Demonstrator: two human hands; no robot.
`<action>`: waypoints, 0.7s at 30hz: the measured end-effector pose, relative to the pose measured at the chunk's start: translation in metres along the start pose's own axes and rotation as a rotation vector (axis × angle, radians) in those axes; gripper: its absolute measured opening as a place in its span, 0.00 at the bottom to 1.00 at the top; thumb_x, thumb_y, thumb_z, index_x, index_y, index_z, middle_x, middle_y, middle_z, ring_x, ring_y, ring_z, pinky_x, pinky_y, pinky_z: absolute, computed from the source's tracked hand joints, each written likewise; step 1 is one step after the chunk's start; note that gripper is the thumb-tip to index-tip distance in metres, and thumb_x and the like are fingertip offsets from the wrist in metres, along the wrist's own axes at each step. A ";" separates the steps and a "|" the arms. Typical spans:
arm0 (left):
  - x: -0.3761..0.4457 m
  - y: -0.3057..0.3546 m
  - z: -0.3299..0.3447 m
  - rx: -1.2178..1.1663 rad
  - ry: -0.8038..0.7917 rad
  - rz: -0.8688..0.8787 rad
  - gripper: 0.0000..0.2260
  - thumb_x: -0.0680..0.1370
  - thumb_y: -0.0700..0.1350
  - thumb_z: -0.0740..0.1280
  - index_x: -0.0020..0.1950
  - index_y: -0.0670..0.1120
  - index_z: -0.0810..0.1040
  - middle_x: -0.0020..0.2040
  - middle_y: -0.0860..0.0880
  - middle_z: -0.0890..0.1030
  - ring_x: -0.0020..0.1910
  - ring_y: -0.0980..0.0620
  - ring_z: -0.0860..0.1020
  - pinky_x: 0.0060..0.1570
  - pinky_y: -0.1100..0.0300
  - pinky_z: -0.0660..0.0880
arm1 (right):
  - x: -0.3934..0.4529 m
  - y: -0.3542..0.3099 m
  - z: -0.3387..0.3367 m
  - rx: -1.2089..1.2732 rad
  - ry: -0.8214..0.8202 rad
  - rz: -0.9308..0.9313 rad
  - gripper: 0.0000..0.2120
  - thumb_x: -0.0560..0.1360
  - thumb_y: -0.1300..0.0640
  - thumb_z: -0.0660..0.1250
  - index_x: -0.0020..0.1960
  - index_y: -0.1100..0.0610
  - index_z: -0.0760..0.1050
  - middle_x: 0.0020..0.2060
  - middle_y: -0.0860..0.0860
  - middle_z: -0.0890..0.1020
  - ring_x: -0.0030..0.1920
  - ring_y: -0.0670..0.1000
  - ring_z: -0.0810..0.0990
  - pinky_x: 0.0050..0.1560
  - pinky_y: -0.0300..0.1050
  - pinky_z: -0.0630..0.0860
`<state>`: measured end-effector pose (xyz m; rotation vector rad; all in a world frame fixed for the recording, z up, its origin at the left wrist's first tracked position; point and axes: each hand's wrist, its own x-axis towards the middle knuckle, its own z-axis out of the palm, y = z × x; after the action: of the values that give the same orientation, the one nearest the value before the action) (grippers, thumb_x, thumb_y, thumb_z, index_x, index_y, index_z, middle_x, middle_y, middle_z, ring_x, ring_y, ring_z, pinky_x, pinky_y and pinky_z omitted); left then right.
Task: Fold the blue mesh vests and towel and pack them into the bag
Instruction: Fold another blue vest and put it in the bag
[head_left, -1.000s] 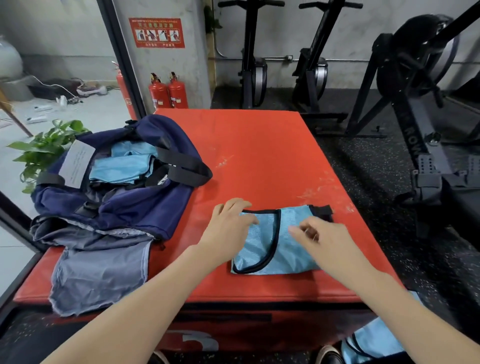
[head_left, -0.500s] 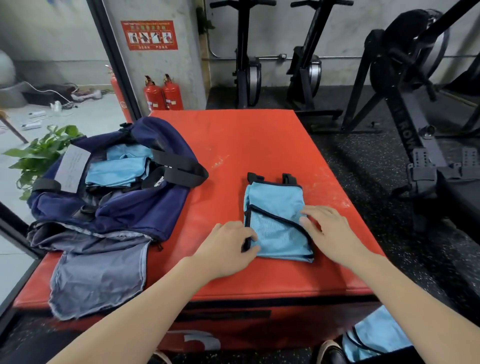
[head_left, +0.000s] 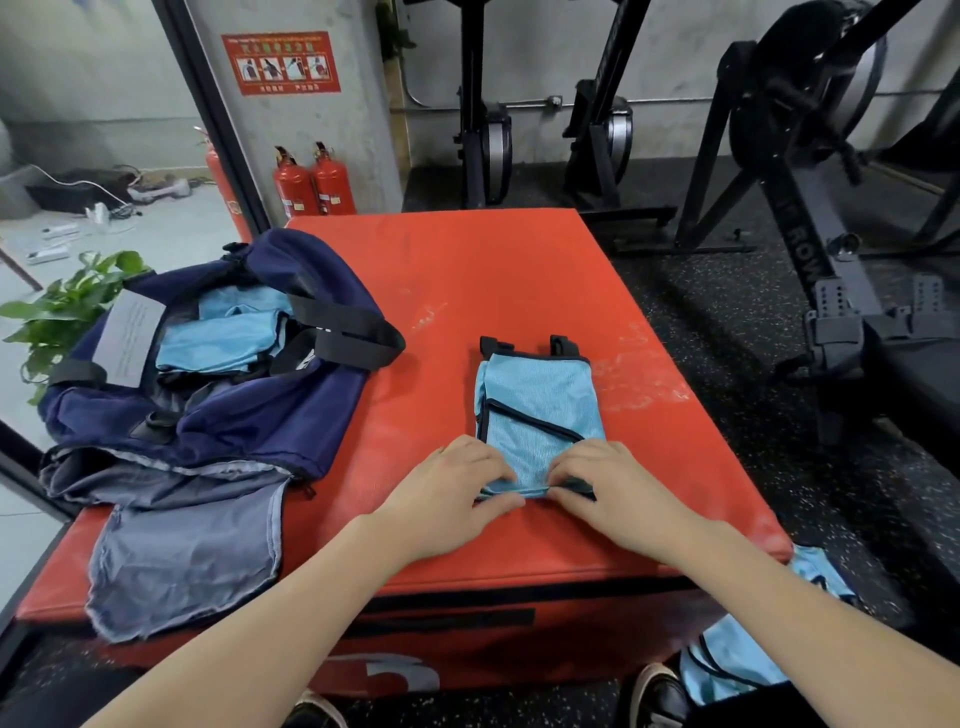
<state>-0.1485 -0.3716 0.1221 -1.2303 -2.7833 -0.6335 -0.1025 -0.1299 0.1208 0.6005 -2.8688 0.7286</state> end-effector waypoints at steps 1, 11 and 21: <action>0.000 0.000 0.000 0.017 0.002 0.001 0.20 0.78 0.63 0.62 0.60 0.51 0.80 0.56 0.59 0.78 0.60 0.59 0.71 0.63 0.62 0.69 | 0.001 -0.001 0.000 0.030 0.003 0.019 0.02 0.77 0.48 0.70 0.47 0.45 0.79 0.48 0.37 0.80 0.55 0.40 0.74 0.62 0.50 0.70; 0.009 0.008 -0.006 -0.069 0.218 -0.073 0.08 0.83 0.51 0.62 0.52 0.49 0.77 0.39 0.55 0.77 0.42 0.54 0.73 0.52 0.61 0.68 | -0.005 0.000 -0.026 -0.028 0.000 0.221 0.10 0.70 0.48 0.69 0.48 0.41 0.69 0.48 0.40 0.80 0.48 0.45 0.79 0.52 0.47 0.74; 0.024 0.032 -0.019 -0.489 0.399 -0.346 0.02 0.79 0.48 0.69 0.46 0.53 0.80 0.34 0.52 0.80 0.29 0.56 0.71 0.31 0.62 0.68 | 0.005 0.003 -0.040 0.473 0.253 0.399 0.05 0.76 0.58 0.70 0.44 0.48 0.79 0.30 0.45 0.79 0.32 0.44 0.72 0.35 0.39 0.67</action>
<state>-0.1442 -0.3429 0.1550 -0.5536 -2.5804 -1.4666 -0.1078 -0.1102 0.1560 -0.0417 -2.6027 1.4458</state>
